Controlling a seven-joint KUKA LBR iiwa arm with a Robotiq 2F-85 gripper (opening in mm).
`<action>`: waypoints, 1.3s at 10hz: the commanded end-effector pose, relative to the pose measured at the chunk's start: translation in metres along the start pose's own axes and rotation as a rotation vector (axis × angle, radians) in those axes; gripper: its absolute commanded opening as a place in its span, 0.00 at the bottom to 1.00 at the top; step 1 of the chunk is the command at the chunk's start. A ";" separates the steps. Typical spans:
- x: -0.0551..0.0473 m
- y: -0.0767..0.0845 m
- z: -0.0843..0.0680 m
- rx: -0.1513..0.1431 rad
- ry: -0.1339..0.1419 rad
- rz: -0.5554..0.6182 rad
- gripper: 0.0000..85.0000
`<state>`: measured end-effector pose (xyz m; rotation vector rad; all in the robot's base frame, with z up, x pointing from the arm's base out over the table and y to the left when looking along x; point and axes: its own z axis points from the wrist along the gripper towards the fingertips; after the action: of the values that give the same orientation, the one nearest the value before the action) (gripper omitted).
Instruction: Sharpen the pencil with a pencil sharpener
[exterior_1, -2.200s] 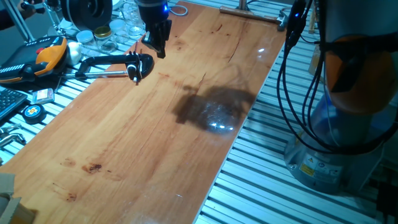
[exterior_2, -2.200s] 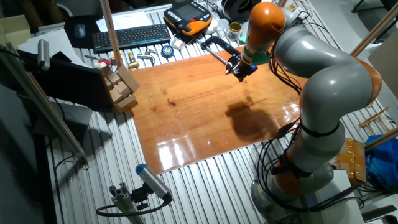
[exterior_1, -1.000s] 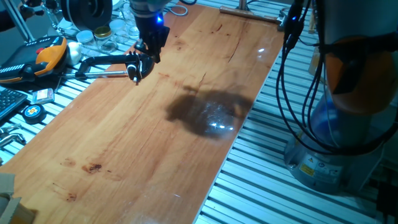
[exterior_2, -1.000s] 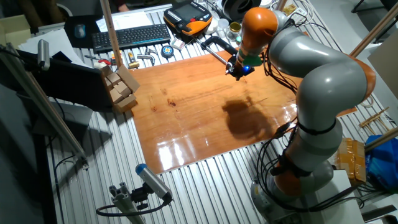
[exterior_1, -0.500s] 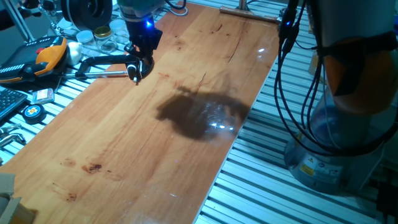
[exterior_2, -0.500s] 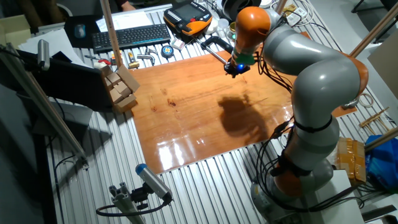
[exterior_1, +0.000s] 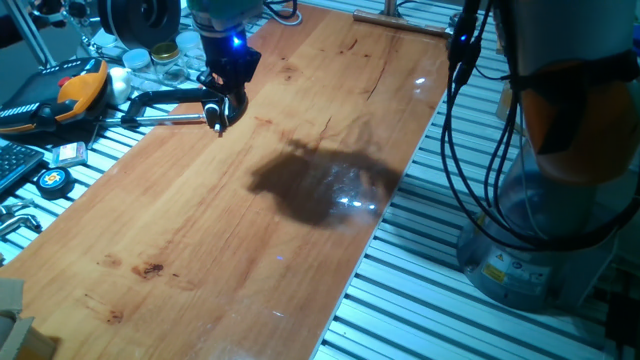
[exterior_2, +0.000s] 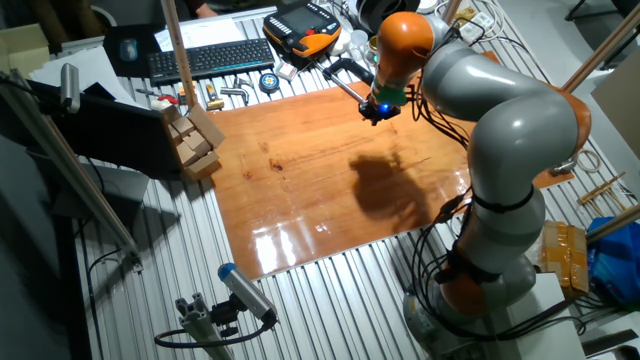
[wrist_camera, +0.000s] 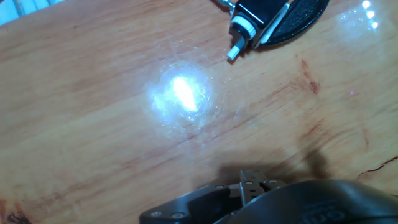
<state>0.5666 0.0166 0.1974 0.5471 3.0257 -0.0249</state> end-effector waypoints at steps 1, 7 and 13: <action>0.000 0.000 0.000 0.000 -0.002 0.001 0.00; 0.000 0.000 0.000 -0.005 0.072 -0.064 0.00; 0.000 0.000 0.000 -0.012 0.044 -0.044 0.00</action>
<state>0.5666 0.0165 0.1976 0.4890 3.0775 0.0037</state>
